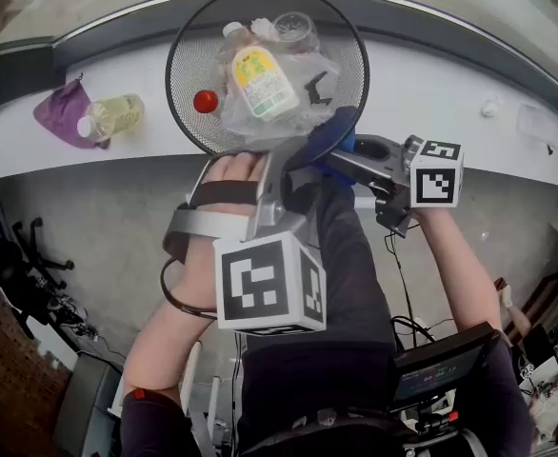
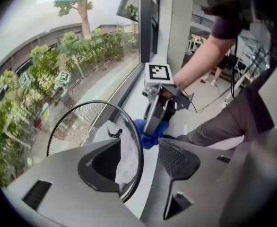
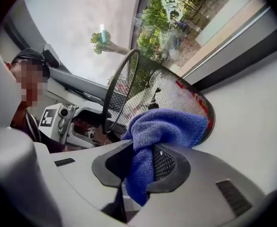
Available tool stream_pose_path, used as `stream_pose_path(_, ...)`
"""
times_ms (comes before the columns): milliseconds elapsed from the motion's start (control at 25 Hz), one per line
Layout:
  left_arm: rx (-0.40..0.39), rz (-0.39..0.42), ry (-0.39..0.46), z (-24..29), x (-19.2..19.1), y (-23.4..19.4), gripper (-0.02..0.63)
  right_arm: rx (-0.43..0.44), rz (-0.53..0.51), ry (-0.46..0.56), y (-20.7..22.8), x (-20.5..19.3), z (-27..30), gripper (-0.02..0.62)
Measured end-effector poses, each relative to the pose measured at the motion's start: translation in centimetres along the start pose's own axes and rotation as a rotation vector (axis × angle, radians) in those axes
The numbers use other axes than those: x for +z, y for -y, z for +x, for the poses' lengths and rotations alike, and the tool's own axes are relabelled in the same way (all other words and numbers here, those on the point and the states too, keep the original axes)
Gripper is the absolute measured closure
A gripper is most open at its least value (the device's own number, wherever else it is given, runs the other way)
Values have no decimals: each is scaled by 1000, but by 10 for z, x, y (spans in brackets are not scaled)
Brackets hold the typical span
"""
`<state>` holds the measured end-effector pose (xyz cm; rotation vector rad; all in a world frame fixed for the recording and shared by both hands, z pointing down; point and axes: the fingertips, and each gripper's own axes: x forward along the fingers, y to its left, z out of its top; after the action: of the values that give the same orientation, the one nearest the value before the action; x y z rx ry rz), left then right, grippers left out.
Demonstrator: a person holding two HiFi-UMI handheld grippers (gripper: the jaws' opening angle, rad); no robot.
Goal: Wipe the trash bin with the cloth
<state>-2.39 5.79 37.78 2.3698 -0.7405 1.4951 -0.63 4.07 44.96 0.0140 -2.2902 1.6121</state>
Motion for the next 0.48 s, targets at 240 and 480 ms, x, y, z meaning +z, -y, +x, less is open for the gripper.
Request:
stream_pose_path(240,69,354,-160,-3,-73,-25,364,-189,-212,177,12,105,-66,512)
stream_pose_path(480,113,503,-175,12,-94,-40,440,-417,-656,-45,15,159,-54,512)
